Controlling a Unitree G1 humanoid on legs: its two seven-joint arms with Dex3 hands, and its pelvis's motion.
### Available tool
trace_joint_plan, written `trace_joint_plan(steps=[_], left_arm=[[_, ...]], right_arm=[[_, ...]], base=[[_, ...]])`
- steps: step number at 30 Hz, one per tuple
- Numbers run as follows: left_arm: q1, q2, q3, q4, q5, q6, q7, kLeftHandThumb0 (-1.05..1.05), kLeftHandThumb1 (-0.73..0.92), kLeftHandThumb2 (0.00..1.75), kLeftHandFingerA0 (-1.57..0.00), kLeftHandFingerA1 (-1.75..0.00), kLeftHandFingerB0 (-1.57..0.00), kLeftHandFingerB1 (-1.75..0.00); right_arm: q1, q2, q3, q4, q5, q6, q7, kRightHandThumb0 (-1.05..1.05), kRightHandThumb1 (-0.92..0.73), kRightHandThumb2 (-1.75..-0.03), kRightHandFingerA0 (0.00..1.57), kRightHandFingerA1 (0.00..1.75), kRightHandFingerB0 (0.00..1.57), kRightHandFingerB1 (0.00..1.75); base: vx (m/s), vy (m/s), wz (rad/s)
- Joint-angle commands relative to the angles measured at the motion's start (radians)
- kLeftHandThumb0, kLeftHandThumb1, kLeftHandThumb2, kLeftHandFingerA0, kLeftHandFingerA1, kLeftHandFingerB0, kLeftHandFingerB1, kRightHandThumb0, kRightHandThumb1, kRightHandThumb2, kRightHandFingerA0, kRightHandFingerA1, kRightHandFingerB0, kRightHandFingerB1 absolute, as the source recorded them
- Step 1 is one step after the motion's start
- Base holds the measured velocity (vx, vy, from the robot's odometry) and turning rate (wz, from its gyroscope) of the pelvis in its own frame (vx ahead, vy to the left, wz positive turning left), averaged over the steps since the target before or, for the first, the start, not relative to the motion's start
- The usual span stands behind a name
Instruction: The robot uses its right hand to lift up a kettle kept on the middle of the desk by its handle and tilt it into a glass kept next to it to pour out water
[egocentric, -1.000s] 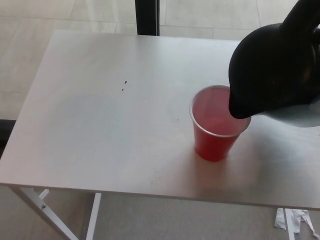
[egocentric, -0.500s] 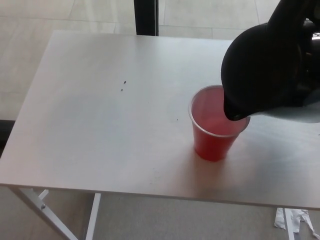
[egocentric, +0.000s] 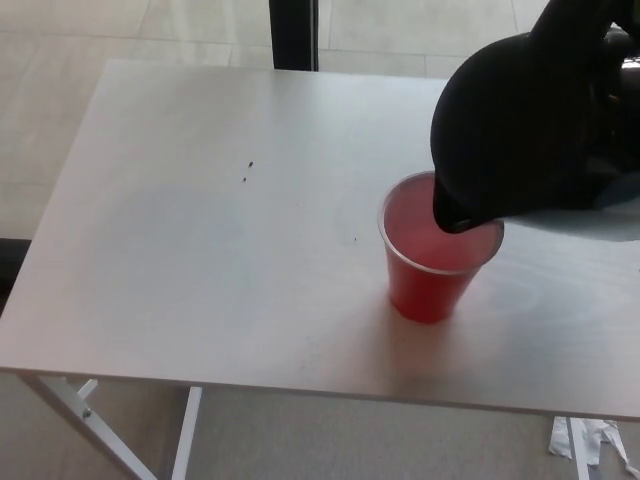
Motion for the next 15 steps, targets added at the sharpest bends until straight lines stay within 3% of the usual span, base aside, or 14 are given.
trace_joint_plan(steps=[1, 2, 3, 4, 5, 6, 7, 8, 10, 12, 14, 15], left_arm=[[-0.008, 0.011, -0.003, 0.0, 0.015, 0.013, 0.007, -0.69, 0.85, 0.65, -0.69, -0.58, -0.51, -0.54], [-0.01, 0.01, -0.002, -0.001, 0.015, 0.016, 0.009, -0.69, 0.86, 0.65, -0.7, -0.59, -0.5, -0.54], [-0.011, 0.012, -0.002, -0.004, 0.016, 0.015, 0.008, -0.68, 0.86, 0.65, -0.71, -0.6, -0.51, -0.54], [-0.014, 0.013, -0.002, -0.006, 0.016, 0.017, 0.009, -0.68, 0.86, 0.65, -0.71, -0.6, -0.51, -0.54], [-0.008, 0.012, 0.002, -0.009, 0.011, -0.002, 0.0, -0.71, 0.86, 0.65, -0.69, -0.6, -0.49, -0.55], [-0.008, 0.012, 0.003, -0.009, 0.011, -0.003, 0.0, -0.71, 0.86, 0.65, -0.69, -0.59, -0.48, -0.55], [-0.014, 0.011, 0.001, -0.011, 0.013, 0.003, 0.002, -0.72, 0.87, 0.65, -0.69, -0.59, -0.48, -0.54], [-0.02, 0.01, 0.001, -0.011, 0.012, 0.01, 0.004, -0.71, 0.86, 0.65, -0.7, -0.59, -0.49, -0.55], [-0.022, 0.01, 0.0, -0.01, 0.013, 0.011, 0.003, -0.69, 0.86, 0.65, -0.69, -0.59, -0.49, -0.55], [-0.022, 0.011, -0.001, -0.009, 0.014, 0.009, 0.0, -0.69, 0.86, 0.65, -0.69, -0.59, -0.49, -0.55], [-0.019, 0.01, 0.003, -0.011, 0.009, 0.004, -0.005, -0.69, 0.85, 0.65, -0.7, -0.6, -0.5, -0.56], [-0.024, 0.009, 0.003, -0.008, 0.01, 0.008, -0.001, -0.69, 0.85, 0.65, -0.7, -0.59, -0.51, -0.54]], right_arm=[[-0.006, -0.009, 0.007, -0.11, -0.005, 0.028, 0.051, -0.28, -0.63, -0.8, 0.92, 1.66, 0.65, 0.52], [-0.008, -0.012, 0.026, -0.12, -0.021, 0.041, 0.056, -0.28, -0.65, -0.66, 0.91, 1.67, 0.64, 0.53], [-0.011, -0.012, 0.039, -0.127, -0.027, 0.049, 0.061, -0.38, -0.49, -0.93, 1.14, 1.32, 0.62, 0.69], [-0.012, -0.01, 0.044, -0.132, -0.029, 0.055, 0.063, -0.38, -0.49, -0.93, 1.14, 1.32, 0.62, 0.69], [-0.017, 0.0, 0.064, -0.136, -0.04, 0.073, 0.062, -0.32, -0.67, -0.64, 0.79, 1.61, 0.69, 0.65], [-0.015, 0.0, 0.071, -0.139, -0.038, 0.067, 0.066, -0.27, -0.66, -0.68, 0.86, 1.65, 0.67, 0.87], [-0.019, -0.001, 0.079, -0.141, -0.039, 0.074, 0.074, -0.23, -0.62, -0.81, 0.81, 1.74, 0.67, 0.92], [-0.01, -0.007, 0.093, -0.14, -0.046, 0.054, 0.073, -0.22, -0.57, -0.95, 0.88, 1.75, 0.7, 1.28], [-0.007, -0.006, 0.102, -0.142, -0.053, 0.057, 0.073, -0.24, -0.6, -0.89, 0.9, 1.75, 0.65, 1.17], [0.004, -0.014, 0.123, -0.139, -0.068, 0.033, 0.071, -0.23, -0.6, -0.88, 0.9, 1.75, 0.7, 1.15], [0.018, -0.014, 0.137, -0.137, -0.081, 0.013, 0.058, -0.26, -0.65, -0.84, 0.92, 1.75, 0.65, 1.68], [0.027, -0.017, 0.15, -0.135, -0.094, 0.01, 0.053, -0.22, -0.59, -0.98, 0.92, 1.75, 0.69, 1.69]], base=[[0.0, 0.0, 0.0], [0.0, 0.0, 0.0], [0.0, 0.0, 0.0], [0.0, 0.0, 0.0], [0.0, 0.0, 0.0], [0.0, 0.0, 0.0], [0.0, 0.0, 0.0], [0.0, 0.0, 0.0], [0.0, 0.0, 0.0], [0.0, 0.0, 0.0], [0.0, 0.0, 0.0], [0.0, 0.0, 0.0]])
